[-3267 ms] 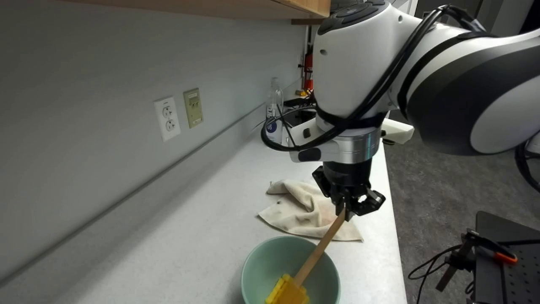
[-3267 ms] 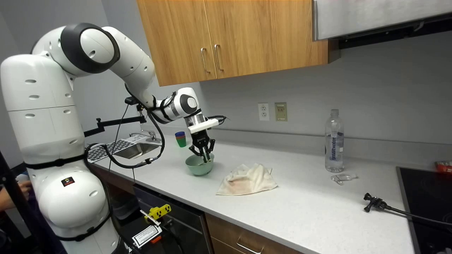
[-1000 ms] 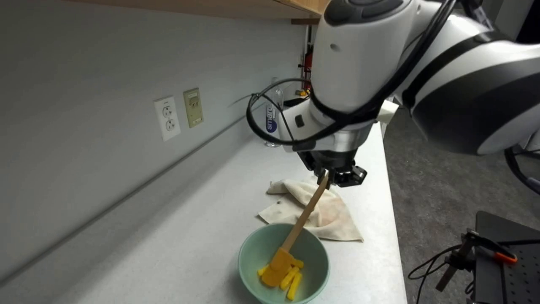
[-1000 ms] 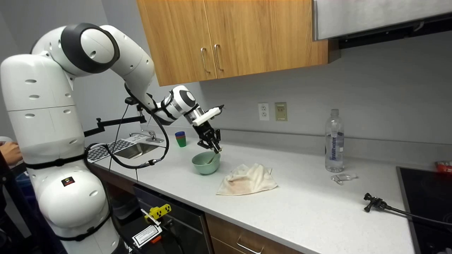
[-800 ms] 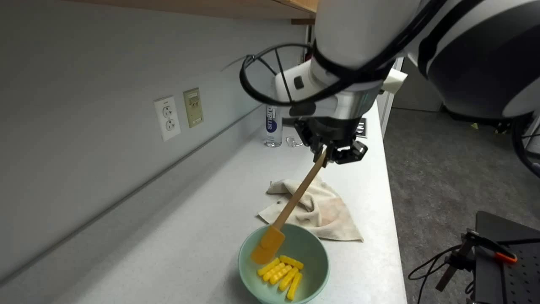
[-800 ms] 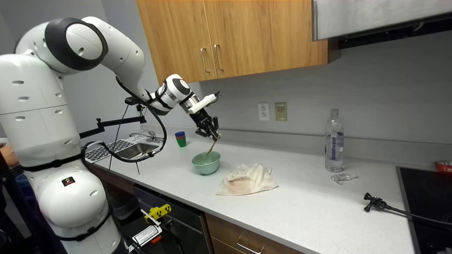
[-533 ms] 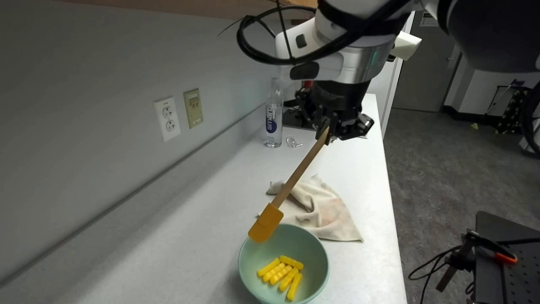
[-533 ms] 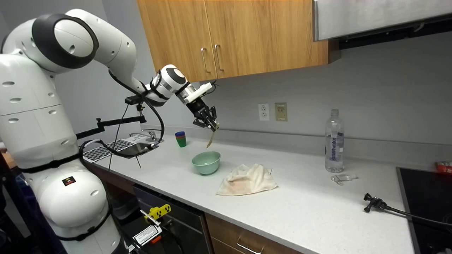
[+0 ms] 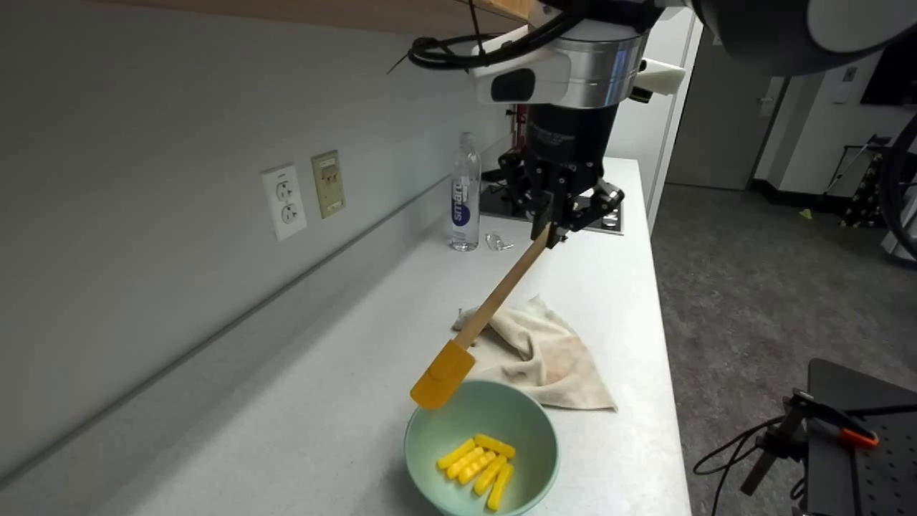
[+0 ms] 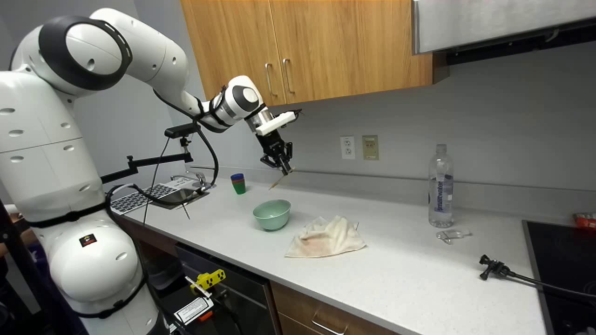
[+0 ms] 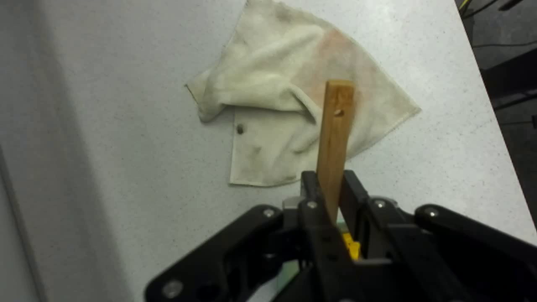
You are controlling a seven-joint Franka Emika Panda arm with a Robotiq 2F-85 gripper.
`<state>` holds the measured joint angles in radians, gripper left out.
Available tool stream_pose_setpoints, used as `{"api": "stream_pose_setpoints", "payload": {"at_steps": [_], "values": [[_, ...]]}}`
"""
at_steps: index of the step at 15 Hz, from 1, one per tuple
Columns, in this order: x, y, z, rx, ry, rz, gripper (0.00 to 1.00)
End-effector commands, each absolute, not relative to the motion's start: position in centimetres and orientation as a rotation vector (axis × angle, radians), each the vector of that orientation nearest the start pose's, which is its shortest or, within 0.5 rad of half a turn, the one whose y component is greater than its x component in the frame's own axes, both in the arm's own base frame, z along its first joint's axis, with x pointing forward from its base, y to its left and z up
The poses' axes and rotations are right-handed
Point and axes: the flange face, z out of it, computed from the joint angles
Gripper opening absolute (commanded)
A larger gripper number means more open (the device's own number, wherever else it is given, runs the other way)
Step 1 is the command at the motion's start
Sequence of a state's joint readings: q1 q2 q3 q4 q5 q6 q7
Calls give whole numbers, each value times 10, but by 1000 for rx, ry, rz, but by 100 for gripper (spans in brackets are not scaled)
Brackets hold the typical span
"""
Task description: Use the wooden spatula to stir the contents in the green bowl
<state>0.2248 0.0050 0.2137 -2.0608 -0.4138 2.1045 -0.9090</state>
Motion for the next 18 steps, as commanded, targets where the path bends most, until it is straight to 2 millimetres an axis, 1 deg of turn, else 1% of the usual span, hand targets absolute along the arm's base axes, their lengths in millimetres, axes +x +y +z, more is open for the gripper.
{"api": "stream_pose_setpoints", "payload": {"at_steps": [1, 2, 3, 7, 9, 11, 13, 17, 18], "values": [[519, 214, 443, -2406, -2375, 1, 4], [519, 213, 443, -2389, -2357, -10, 4], [504, 238, 424, -2372, -2367, 15, 4], [492, 264, 404, -2334, -2370, 30, 4], [490, 271, 396, -2334, -2378, 33, 4], [489, 270, 392, -2346, -2379, 48, 4], [489, 263, 390, -2356, -2377, 69, 4], [488, 253, 393, -2442, -2305, 59, 4], [481, 252, 377, -2390, -2247, 42, 4]]}}
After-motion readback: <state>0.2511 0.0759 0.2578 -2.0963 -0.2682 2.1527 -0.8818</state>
